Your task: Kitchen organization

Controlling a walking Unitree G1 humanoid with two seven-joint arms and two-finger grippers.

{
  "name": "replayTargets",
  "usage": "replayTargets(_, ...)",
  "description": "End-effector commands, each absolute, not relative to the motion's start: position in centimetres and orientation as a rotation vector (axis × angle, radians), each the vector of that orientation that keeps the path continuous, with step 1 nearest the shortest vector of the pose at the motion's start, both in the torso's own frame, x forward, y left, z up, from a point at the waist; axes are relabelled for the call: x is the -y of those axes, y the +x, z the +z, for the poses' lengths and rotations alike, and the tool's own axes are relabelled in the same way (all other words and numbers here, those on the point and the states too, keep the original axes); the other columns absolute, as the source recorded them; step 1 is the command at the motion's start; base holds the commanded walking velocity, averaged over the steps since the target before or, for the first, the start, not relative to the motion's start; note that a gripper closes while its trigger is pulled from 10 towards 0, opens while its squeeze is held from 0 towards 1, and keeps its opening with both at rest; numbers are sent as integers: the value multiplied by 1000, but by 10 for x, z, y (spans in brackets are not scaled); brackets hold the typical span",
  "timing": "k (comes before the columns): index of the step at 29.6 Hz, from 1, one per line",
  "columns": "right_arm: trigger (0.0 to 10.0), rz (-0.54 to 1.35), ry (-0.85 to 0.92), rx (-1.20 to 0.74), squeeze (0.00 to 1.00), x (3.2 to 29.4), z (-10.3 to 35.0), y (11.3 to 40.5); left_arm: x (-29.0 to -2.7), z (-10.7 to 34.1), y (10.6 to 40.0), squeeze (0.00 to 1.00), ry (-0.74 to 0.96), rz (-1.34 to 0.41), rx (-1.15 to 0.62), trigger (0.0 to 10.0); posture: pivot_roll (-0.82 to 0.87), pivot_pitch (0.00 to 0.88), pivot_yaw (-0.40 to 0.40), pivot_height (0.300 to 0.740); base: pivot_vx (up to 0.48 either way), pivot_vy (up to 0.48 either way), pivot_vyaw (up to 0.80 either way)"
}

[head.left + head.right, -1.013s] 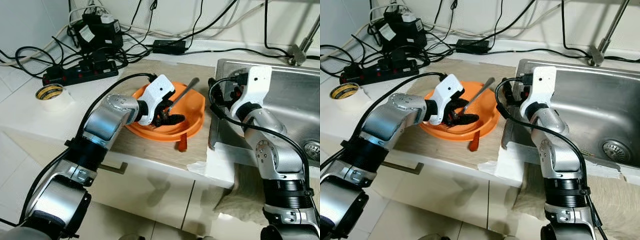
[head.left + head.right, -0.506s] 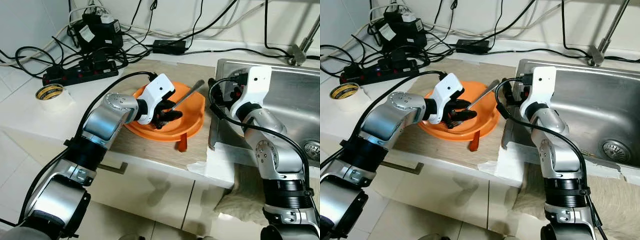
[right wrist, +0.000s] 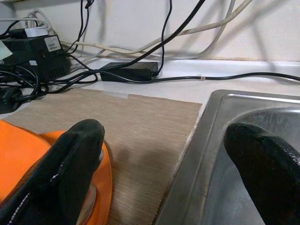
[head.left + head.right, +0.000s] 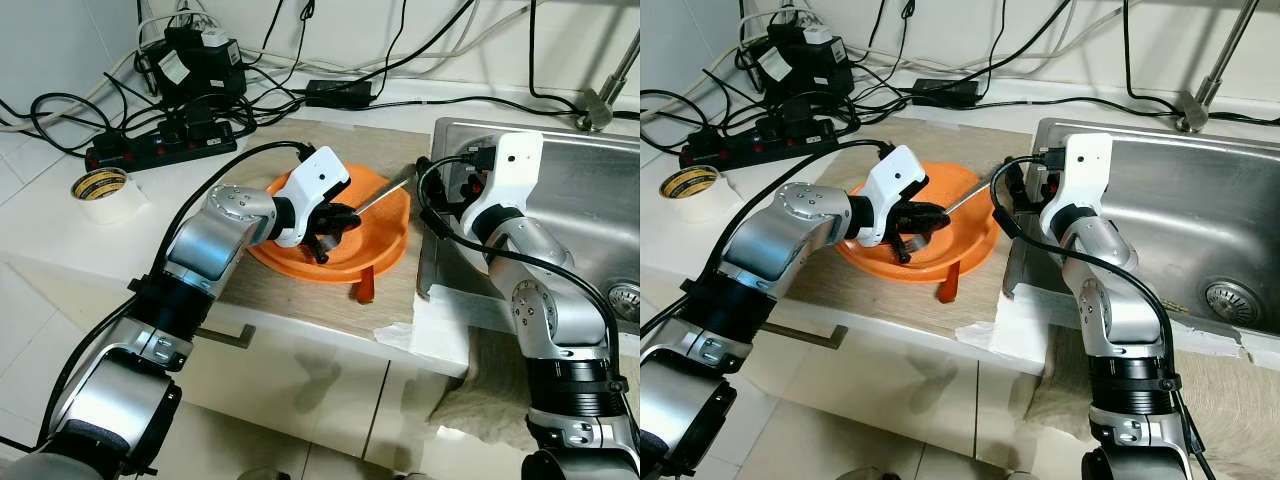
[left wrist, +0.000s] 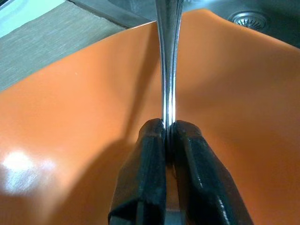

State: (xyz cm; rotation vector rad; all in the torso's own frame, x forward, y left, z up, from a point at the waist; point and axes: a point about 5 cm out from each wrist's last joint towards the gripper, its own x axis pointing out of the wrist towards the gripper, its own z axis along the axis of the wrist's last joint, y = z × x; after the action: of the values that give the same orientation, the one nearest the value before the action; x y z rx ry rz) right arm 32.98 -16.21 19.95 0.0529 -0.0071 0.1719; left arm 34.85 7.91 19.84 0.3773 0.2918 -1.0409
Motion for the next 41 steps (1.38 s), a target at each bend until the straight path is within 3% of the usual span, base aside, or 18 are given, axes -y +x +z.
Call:
replayTargets(1,10000,174,41,39,0,162,210,329,-81,209,353,0,390,-1033,-264,0,-63,0,85,740,0,0,0)
replayTargets(41,10000,208,31,68,0,176,226,328,-96,250,372,0,416,-921,-128,0,-63,0,84,740,0,0,0)
